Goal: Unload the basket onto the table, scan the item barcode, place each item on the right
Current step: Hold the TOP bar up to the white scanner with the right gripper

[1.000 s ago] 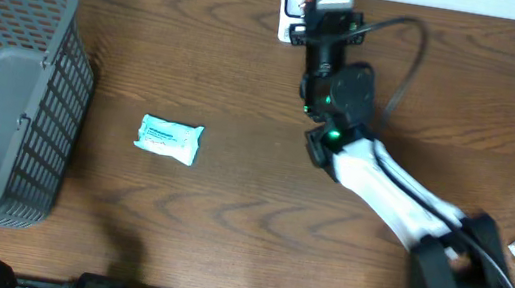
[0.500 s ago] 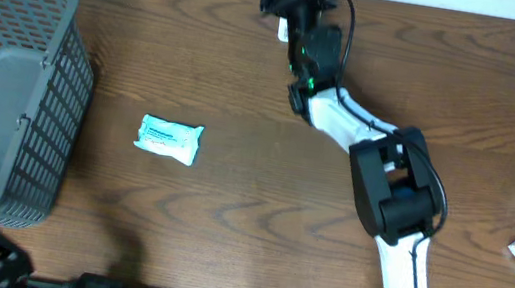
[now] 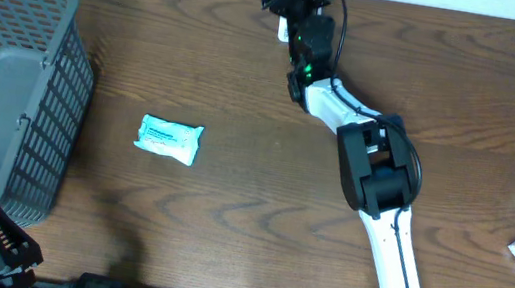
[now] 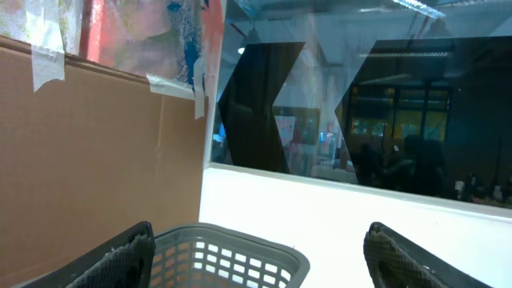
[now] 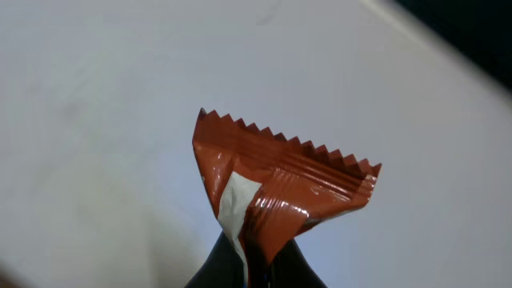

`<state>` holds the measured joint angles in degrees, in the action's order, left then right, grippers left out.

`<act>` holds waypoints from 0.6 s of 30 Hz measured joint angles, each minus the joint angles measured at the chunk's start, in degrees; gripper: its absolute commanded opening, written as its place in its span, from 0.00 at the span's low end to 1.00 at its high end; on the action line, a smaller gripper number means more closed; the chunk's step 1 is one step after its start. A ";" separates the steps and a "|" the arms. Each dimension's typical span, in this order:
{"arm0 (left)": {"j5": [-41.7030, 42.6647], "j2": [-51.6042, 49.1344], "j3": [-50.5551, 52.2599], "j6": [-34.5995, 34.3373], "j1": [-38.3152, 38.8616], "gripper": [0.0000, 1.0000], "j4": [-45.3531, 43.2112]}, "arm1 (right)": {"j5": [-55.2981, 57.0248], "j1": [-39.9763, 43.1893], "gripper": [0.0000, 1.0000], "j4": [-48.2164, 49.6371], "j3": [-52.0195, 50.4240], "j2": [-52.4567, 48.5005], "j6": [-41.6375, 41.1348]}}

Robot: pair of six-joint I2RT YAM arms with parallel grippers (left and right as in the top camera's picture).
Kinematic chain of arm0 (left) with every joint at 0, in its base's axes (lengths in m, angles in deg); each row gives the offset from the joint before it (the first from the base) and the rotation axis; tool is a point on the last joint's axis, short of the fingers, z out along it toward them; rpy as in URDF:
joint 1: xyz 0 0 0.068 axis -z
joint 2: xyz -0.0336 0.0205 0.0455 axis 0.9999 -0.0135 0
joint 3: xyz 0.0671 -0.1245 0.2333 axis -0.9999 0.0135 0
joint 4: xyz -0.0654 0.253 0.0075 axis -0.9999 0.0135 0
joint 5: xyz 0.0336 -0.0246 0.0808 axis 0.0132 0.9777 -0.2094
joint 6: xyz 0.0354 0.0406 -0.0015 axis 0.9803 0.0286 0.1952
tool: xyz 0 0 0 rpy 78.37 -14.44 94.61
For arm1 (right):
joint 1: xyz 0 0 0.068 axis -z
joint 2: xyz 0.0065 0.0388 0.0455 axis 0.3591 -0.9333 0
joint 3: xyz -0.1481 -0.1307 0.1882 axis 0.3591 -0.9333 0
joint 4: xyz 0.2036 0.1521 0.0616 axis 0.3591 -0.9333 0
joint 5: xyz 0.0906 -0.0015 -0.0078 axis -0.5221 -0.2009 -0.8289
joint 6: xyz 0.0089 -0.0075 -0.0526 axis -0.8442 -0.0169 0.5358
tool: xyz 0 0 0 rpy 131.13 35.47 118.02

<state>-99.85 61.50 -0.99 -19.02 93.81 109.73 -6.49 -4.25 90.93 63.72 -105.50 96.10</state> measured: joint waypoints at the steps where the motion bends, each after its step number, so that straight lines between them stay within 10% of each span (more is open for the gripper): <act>1: 0.00 0.00 0.00 0.02 0.02 0.84 0.02 | -0.37 -0.02 0.01 -0.28 0.00 -0.57 -0.39; 11: 0.00 0.00 0.00 0.83 0.02 0.84 0.22 | -0.09 -0.28 0.01 -11.39 0.09 -1.18 -5.33; 18: 0.00 0.00 0.00 0.85 0.02 0.84 0.22 | 1.44 -2.01 0.01 -1.60 0.09 -1.31 -5.92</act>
<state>-99.85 61.50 -0.99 -18.17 93.83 109.94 -5.04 -6.26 89.33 63.81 -106.81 90.17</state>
